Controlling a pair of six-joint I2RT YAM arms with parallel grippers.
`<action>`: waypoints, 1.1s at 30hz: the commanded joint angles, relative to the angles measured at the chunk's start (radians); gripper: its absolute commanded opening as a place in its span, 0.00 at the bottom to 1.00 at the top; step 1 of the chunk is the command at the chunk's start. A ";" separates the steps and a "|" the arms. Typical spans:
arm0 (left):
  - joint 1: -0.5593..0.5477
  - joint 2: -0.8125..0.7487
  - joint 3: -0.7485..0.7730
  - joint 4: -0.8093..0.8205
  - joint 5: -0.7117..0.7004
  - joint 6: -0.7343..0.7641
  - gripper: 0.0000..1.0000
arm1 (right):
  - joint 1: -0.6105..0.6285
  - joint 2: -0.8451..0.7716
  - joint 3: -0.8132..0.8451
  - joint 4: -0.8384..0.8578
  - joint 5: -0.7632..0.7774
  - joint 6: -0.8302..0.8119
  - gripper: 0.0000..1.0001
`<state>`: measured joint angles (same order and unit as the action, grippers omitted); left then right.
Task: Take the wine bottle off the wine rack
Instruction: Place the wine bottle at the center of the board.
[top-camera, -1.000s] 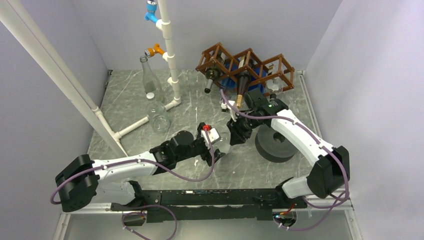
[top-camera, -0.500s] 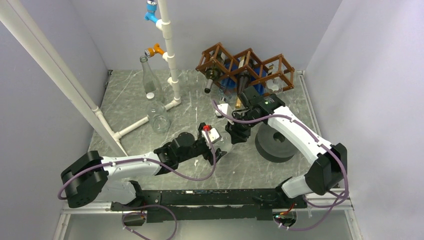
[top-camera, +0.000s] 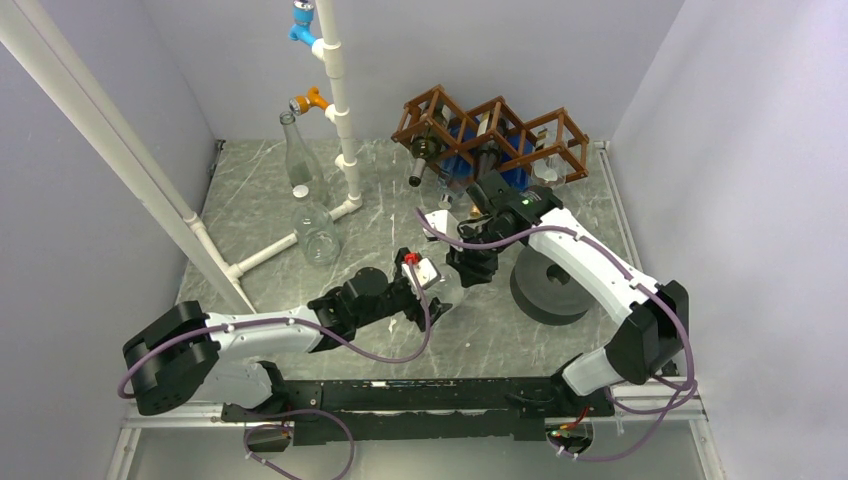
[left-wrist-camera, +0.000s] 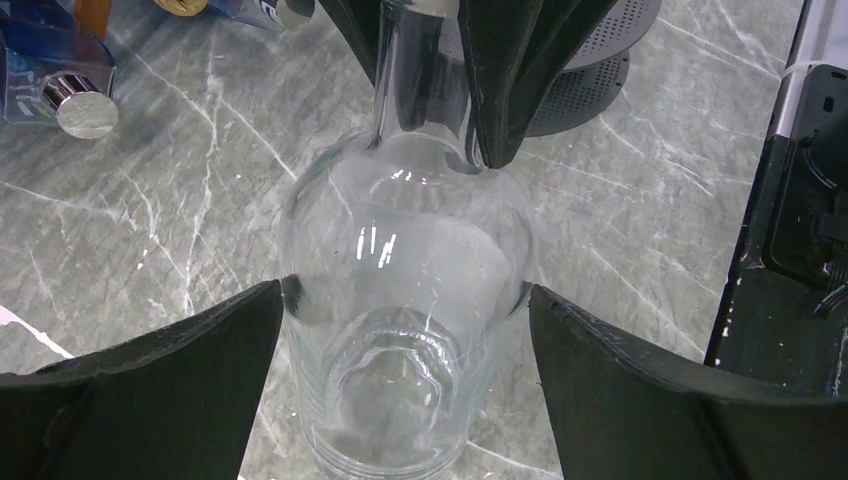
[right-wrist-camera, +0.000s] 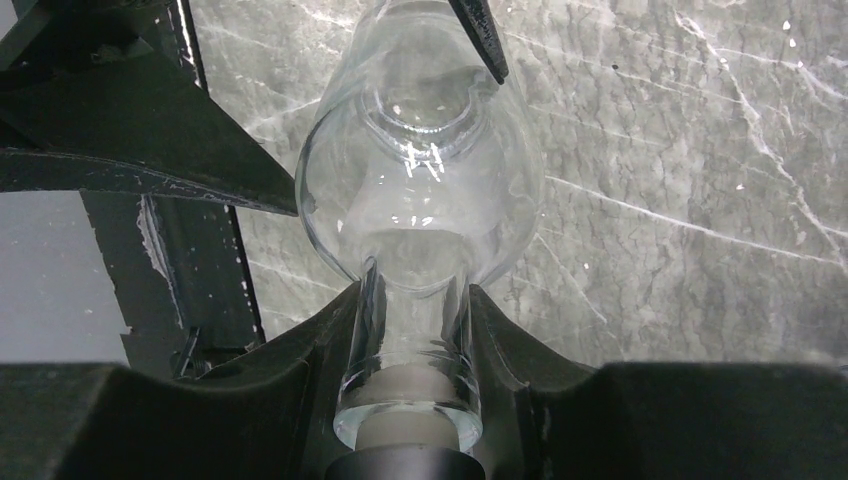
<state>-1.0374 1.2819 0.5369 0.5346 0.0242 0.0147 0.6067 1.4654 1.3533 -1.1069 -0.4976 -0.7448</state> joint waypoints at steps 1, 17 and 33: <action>-0.004 0.011 -0.017 0.031 0.006 -0.007 0.96 | 0.036 0.000 0.083 0.047 -0.095 -0.035 0.32; -0.001 -0.027 -0.068 0.037 -0.021 -0.009 0.93 | 0.065 0.035 0.131 0.038 -0.107 -0.035 0.60; 0.007 -0.077 -0.120 0.031 -0.021 -0.046 0.93 | 0.047 0.085 0.321 -0.098 -0.306 -0.042 0.76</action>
<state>-1.0332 1.2186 0.4393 0.6014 -0.0010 0.0078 0.6662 1.5425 1.5631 -1.1294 -0.6651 -0.7589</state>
